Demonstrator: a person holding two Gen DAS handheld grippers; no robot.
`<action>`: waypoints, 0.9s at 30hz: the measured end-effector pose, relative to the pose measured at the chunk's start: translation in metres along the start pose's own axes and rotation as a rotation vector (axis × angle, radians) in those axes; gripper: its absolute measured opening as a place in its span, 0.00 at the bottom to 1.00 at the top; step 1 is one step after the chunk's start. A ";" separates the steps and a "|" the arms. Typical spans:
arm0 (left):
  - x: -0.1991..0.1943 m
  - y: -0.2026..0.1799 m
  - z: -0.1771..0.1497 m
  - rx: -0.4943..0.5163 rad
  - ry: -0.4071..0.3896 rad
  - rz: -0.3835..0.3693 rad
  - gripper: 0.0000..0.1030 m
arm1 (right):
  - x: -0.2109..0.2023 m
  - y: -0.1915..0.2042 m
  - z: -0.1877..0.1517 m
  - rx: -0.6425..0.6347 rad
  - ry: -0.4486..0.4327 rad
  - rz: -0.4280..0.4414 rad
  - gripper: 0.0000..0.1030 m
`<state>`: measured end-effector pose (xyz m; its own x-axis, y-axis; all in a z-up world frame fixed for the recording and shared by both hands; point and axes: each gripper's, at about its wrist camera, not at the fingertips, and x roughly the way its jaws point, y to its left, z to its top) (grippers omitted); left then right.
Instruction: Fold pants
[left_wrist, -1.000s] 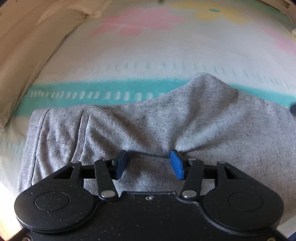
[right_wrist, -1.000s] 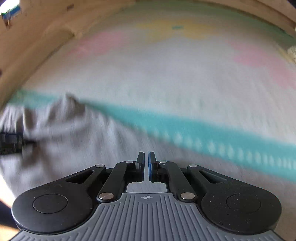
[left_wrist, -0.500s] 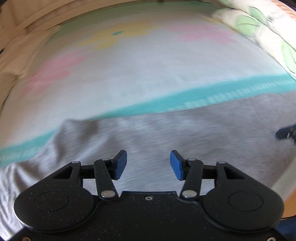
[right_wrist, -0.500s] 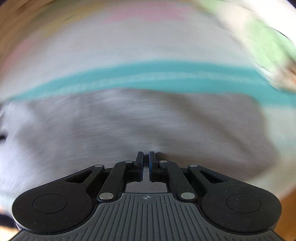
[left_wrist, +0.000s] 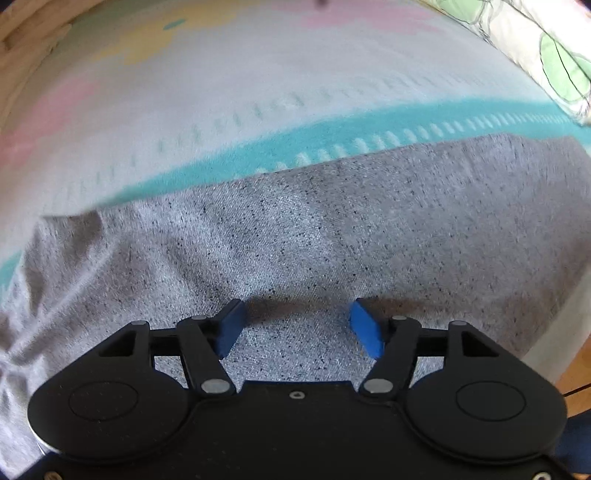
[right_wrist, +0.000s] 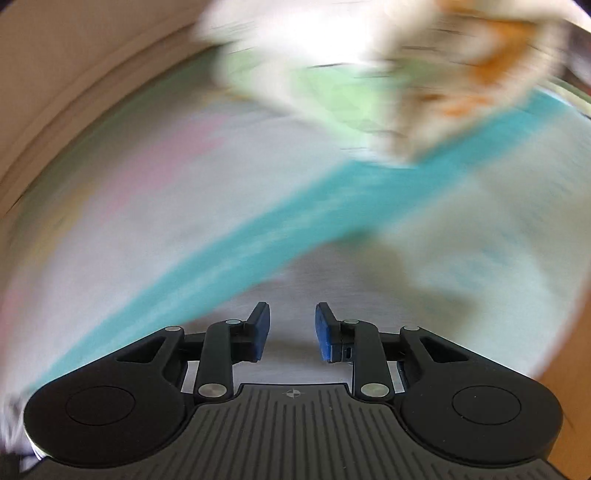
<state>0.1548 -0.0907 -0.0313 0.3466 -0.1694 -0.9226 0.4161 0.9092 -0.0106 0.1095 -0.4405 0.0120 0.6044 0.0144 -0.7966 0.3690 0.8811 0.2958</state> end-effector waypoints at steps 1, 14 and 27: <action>0.000 0.000 0.001 -0.001 0.002 -0.002 0.67 | 0.010 0.017 0.002 -0.055 0.012 0.003 0.17; 0.002 -0.001 0.006 0.034 0.012 -0.007 0.69 | 0.056 -0.014 0.041 -0.132 -0.001 -0.262 0.05; 0.006 -0.003 0.008 0.042 0.016 -0.005 0.69 | 0.033 -0.022 0.026 -0.279 -0.004 -0.359 0.07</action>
<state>0.1623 -0.0979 -0.0334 0.3305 -0.1676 -0.9288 0.4530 0.8915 0.0003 0.1401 -0.4713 -0.0072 0.4757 -0.3164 -0.8207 0.3516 0.9237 -0.1523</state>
